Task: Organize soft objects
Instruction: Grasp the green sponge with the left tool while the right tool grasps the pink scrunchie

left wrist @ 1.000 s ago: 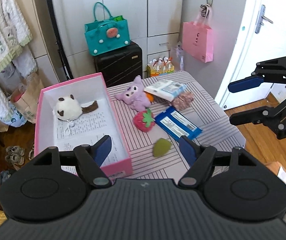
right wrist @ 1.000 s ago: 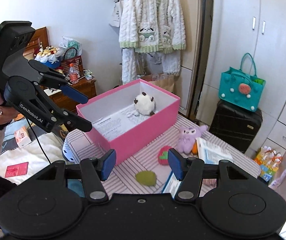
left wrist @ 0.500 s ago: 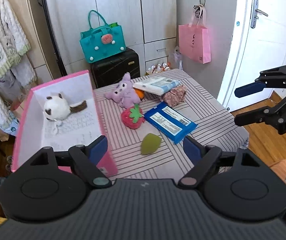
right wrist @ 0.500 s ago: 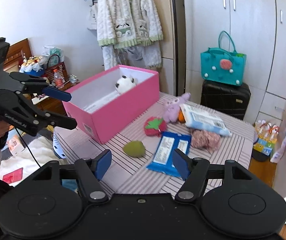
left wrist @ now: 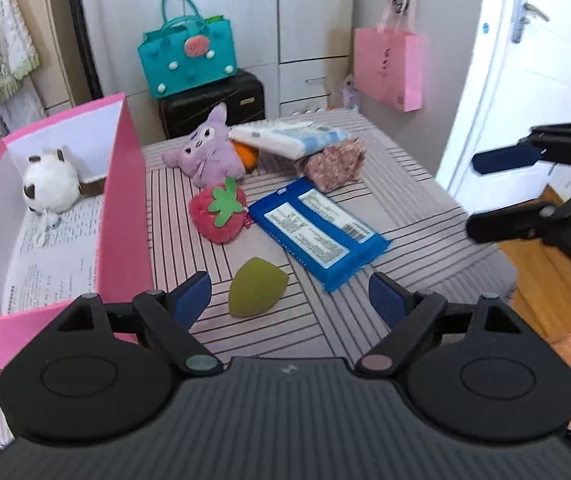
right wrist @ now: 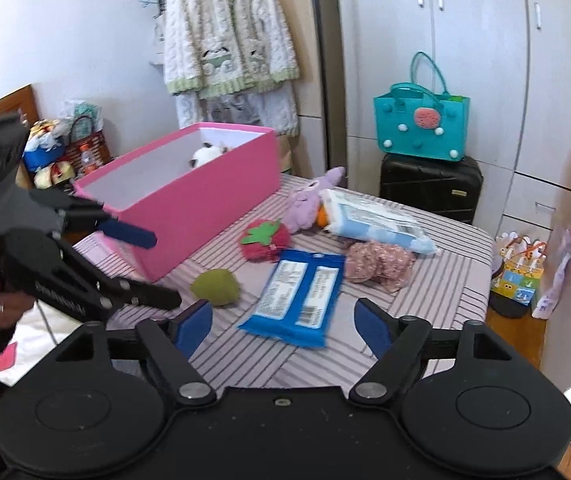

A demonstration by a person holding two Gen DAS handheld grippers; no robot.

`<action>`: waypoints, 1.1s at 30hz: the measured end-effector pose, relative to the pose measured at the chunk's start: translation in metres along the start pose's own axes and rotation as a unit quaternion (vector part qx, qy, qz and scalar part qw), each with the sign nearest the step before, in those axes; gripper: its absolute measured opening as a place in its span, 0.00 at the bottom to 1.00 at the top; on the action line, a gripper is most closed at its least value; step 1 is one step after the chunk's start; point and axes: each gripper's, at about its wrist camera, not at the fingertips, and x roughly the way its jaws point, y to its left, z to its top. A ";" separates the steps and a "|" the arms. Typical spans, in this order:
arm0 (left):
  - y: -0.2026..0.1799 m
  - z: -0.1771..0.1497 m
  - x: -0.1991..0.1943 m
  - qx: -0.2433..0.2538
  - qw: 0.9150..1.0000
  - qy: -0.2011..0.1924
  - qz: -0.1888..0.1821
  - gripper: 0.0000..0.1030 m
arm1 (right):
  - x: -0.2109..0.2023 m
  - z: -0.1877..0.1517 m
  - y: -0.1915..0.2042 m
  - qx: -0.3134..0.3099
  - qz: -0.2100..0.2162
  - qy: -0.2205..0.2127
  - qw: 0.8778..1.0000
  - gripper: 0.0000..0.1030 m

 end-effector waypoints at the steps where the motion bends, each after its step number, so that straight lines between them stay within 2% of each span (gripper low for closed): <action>1: 0.000 -0.003 0.007 -0.002 1.000 0.001 0.006 0.83 | 0.004 -0.001 -0.004 0.002 -0.003 -0.003 1.000 0.83; 7: 0.003 -0.014 0.033 -0.027 0.998 -0.020 0.057 0.83 | 0.029 -0.007 -0.029 0.028 -0.023 -0.025 0.999 0.85; 15: -0.006 -0.019 0.048 -0.025 0.993 -0.047 0.103 0.80 | 0.063 -0.012 -0.050 0.026 -0.029 -0.072 0.997 0.85; 20: -0.005 -0.017 0.060 -0.027 0.993 -0.033 0.107 0.77 | 0.083 -0.006 -0.070 0.056 -0.033 -0.067 0.996 0.85; 22: -0.004 -0.017 0.062 -0.033 0.993 -0.029 0.106 0.70 | 0.090 -0.001 -0.076 0.062 -0.034 -0.062 0.996 0.85; 24: -0.002 -0.017 0.064 -0.040 0.994 -0.025 0.101 0.58 | 0.097 0.004 -0.081 0.072 -0.031 -0.057 0.995 0.85; 27: -0.004 -0.019 0.067 -0.030 0.995 -0.017 0.096 0.49 | 0.109 0.011 -0.089 0.095 -0.026 -0.044 0.994 0.85; 33: 0.001 -0.018 0.069 -0.059 0.995 -0.017 0.081 0.45 | 0.141 0.016 -0.101 0.138 -0.030 -0.006 0.990 0.85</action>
